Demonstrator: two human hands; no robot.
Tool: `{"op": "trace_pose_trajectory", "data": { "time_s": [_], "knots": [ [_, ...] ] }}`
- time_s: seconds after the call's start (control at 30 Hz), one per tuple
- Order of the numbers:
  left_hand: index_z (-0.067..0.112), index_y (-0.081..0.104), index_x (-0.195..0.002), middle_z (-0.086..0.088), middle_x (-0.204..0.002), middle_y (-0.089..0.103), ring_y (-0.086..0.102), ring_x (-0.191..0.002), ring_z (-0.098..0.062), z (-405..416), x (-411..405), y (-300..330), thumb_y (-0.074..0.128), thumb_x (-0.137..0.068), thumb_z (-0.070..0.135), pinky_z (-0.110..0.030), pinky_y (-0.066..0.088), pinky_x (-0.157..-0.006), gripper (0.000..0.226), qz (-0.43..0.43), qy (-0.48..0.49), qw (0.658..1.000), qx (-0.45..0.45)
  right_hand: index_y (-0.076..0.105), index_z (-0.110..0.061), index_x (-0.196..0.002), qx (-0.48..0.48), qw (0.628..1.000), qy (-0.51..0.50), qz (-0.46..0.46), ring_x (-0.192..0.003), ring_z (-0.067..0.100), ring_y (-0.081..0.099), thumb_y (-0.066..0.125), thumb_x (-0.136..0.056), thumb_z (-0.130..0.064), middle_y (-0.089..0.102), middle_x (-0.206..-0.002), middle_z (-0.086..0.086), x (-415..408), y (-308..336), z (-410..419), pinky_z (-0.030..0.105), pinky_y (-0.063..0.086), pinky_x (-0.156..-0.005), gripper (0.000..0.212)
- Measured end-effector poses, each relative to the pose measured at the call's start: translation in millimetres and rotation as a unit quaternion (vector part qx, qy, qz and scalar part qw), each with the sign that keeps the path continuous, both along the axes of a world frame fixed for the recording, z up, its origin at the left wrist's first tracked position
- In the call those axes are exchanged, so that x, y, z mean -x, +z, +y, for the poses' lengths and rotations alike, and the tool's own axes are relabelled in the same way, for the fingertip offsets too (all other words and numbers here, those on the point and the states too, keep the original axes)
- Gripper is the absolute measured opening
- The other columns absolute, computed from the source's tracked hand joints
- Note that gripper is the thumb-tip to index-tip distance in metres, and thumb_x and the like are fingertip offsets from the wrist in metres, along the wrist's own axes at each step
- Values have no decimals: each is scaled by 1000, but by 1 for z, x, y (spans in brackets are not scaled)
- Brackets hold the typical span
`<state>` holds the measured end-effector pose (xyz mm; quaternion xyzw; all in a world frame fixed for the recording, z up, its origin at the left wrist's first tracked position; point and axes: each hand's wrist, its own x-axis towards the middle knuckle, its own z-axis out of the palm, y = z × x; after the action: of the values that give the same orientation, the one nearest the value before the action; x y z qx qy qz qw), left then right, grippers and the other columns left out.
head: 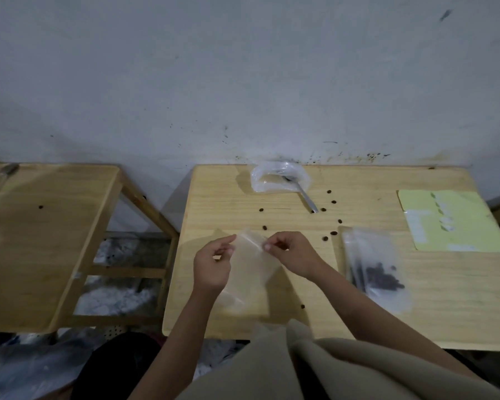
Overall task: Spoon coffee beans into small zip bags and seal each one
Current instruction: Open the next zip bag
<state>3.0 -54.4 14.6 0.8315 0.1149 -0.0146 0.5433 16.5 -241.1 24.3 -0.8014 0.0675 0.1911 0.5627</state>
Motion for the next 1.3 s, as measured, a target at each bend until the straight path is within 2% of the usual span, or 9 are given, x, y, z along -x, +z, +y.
{"op": "trace_pose_trajectory", "data": {
  "time_s": [0.17, 0.27, 0.37, 0.47, 0.57, 0.8, 0.97, 1.13, 1.3],
  "knots": [
    [18, 72, -104, 7, -90, 66, 57, -79, 10, -16, -16, 25, 60, -85, -7, 0, 39, -71, 34, -13, -56, 998, -19, 73, -9, -80, -23, 999, 48, -1, -63, 8, 63, 66, -86, -13, 72, -73, 6, -4, 32, -27, 16, 47, -59, 10],
    [28, 70, -103, 6, -91, 64, 56, -84, 5, -28, -22, 38, 62, -85, -2, 1, 36, -72, 36, -31, -103, 993, -53, 68, -13, -67, -33, 999, 40, -3, -50, 5, 56, 67, -85, -11, 67, -61, 3, -4, 44, -39, 19, 44, -49, 18],
    [28, 68, -105, 6, -99, 59, 54, -88, 2, -43, -27, 51, 69, -82, 6, -1, 38, -72, 32, -85, -73, 990, -87, 67, -8, -65, -46, 999, -2, 6, -56, 10, 60, 71, -81, -10, 69, -65, 6, -5, 50, -49, 25, 51, -50, 17],
    [23, 65, -90, 3, -91, 65, 60, -79, 0, -66, -26, 69, 73, -79, 7, -4, 41, -70, 20, -110, -41, 992, -40, 63, -4, -60, -68, 996, -50, 0, -49, 7, 56, 75, -77, -7, 64, -54, -3, -9, 57, -57, 26, 51, -49, 21],
    [15, 65, -83, 0, -80, 69, 65, -70, -6, -91, -24, 84, 75, -78, 10, -10, 46, -61, 13, -65, -42, 995, 56, 59, -6, -56, -85, 994, -69, -19, -41, 3, 50, 75, -76, -4, 54, -42, -11, -11, 64, -65, 23, 47, -46, 26],
    [15, 64, -73, 6, -75, 67, 64, -76, -5, -116, -37, 91, 78, -75, 10, -18, 51, -64, 15, -37, -38, 996, 71, 61, 0, -59, -99, 991, -61, -63, -59, 9, 64, 76, -73, -2, 63, -55, -2, -15, 76, -73, 27, 51, -54, 21],
    [13, 63, -71, -6, -75, 68, 65, -64, -22, -123, -42, 94, 71, -74, -2, -33, 54, -58, 17, -16, 2, 995, 99, 64, -6, -57, -126, 987, -81, -60, -65, 22, 60, 80, -71, -9, 67, -64, 4, -15, 75, -78, 32, 49, -60, 21],
    [16, 70, -70, 4, -74, 71, 69, -71, -17, -130, -42, 96, 72, -71, -2, -30, 57, -70, 18, -11, 10, 995, 102, 67, 2, -66, -128, 984, -100, -66, -53, 11, 56, 78, -74, -8, 67, -62, 5, -17, 79, -83, 23, 44, -53, 17],
    [14, 71, -73, 3, -79, 72, 68, -67, -5, -131, -45, 101, 81, -68, 3, -15, 51, -62, 16, 9, 10, 993, 117, 71, 1, -74, -93, 993, -57, -49, -47, 3, 56, 73, -78, -3, 65, -54, -6, -22, 87, -94, 18, 45, -49, 6]
  ]
}}
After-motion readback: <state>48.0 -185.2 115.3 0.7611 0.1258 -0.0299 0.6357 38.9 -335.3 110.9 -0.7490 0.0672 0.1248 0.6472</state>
